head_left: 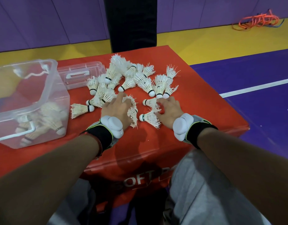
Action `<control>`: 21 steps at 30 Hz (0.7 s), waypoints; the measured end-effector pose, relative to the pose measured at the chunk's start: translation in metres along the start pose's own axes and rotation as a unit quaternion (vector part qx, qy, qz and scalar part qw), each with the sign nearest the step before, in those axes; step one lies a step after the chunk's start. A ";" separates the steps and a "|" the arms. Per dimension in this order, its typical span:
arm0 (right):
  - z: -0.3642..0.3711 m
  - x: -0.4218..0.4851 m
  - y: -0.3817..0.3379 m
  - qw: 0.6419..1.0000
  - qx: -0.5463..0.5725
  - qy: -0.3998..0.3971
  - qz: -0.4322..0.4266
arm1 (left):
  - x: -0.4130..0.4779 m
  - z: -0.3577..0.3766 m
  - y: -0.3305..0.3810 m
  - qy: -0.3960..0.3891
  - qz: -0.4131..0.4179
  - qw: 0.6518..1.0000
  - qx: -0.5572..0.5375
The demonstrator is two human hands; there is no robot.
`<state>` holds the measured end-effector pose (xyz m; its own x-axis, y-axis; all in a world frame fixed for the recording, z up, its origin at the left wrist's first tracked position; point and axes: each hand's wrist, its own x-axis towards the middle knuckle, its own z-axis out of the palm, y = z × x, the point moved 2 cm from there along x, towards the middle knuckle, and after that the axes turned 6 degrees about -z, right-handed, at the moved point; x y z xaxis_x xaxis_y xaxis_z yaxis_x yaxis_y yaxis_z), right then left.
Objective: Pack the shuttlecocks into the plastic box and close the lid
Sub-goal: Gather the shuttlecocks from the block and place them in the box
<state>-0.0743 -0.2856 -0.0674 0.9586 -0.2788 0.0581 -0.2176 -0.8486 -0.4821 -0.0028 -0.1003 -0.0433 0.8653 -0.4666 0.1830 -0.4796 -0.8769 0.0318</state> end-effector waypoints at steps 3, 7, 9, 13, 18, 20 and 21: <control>0.005 0.004 -0.003 1.000 0.005 0.021 0.014 | -0.001 0.004 -0.007 0.007 -0.021 0.999 -0.031; 0.008 0.009 -0.008 0.999 0.002 0.037 0.022 | -0.003 0.010 -0.012 0.032 -0.020 0.998 -0.049; 0.010 0.010 -0.009 0.998 0.001 0.052 0.026 | -0.004 0.011 -0.013 0.044 -0.013 0.997 -0.054; 0.012 0.015 -0.009 0.997 0.031 0.069 0.033 | -0.004 0.011 -0.014 0.058 -0.017 0.996 -0.070; 0.011 0.019 -0.006 0.996 0.026 0.083 0.023 | -0.004 0.004 -0.013 0.083 -0.005 0.992 -0.100; 0.007 0.017 -0.006 0.996 0.028 0.089 0.016 | -0.002 0.000 -0.013 0.086 0.000 0.991 -0.099; 0.004 0.016 -0.008 0.995 0.029 0.096 0.015 | -0.001 -0.003 -0.013 0.086 0.000 0.992 -0.097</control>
<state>-0.0564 -0.2817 -0.0665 0.8980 -0.3890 0.2056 -0.2297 -0.8130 -0.5351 0.0021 -0.0885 -0.0411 0.8353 -0.4263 0.3471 -0.5138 -0.8300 0.2172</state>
